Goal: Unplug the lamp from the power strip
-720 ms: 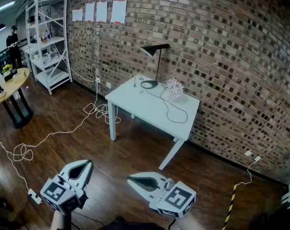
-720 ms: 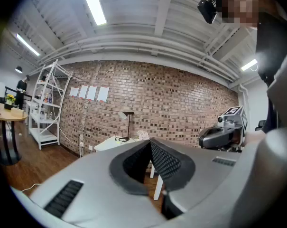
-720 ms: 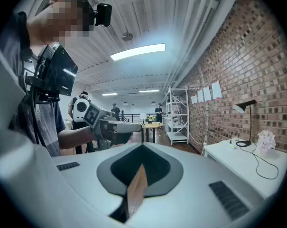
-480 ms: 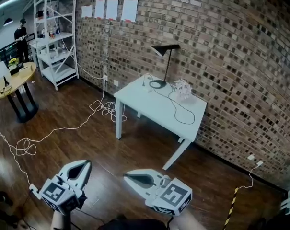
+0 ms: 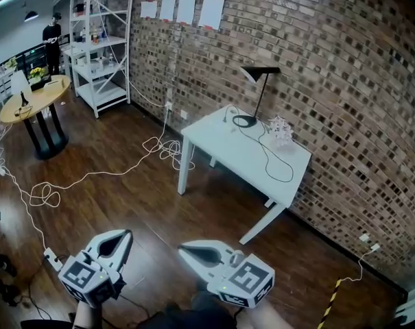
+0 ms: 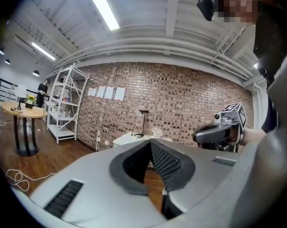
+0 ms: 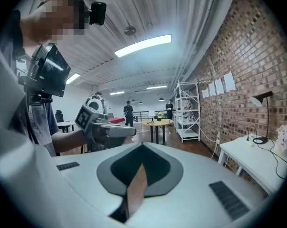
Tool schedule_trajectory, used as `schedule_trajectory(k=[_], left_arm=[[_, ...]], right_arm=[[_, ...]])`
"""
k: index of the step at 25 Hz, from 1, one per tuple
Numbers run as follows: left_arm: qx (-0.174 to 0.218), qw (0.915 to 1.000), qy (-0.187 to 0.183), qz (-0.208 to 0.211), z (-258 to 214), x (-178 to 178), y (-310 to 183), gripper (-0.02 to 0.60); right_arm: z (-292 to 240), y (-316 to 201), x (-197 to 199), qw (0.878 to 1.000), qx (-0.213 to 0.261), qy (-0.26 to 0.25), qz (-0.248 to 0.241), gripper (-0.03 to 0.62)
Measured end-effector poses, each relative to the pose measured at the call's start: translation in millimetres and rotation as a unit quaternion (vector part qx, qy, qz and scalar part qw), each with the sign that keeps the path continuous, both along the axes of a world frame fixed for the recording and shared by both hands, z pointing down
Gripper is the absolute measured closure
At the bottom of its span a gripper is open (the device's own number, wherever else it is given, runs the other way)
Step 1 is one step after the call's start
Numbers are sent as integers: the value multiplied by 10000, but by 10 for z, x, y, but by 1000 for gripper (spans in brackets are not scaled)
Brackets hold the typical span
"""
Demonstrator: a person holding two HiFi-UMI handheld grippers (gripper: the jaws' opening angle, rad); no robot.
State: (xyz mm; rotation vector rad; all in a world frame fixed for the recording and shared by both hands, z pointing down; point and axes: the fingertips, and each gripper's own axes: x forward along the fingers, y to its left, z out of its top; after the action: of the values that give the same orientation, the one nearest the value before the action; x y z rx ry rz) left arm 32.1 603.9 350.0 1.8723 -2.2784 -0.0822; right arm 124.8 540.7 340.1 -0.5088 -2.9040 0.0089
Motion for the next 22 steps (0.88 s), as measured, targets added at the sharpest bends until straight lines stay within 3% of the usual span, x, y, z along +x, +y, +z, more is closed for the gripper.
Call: schedule_trajectory(k=[12,16,22], left_arm=[[-78,9999,-85,113,-5,10,-348,575],[-249,9987,-429,97,64,-93,-659,577],[-318,9991,-104,268,79,-104,-1256,577]], right_arm=[[84,-238,-7,9998,-127,-102,-107,606],[129,-579,30,9995,-277,-102,150,606],[236,-1155,60,9979,-508,-88,399,606]])
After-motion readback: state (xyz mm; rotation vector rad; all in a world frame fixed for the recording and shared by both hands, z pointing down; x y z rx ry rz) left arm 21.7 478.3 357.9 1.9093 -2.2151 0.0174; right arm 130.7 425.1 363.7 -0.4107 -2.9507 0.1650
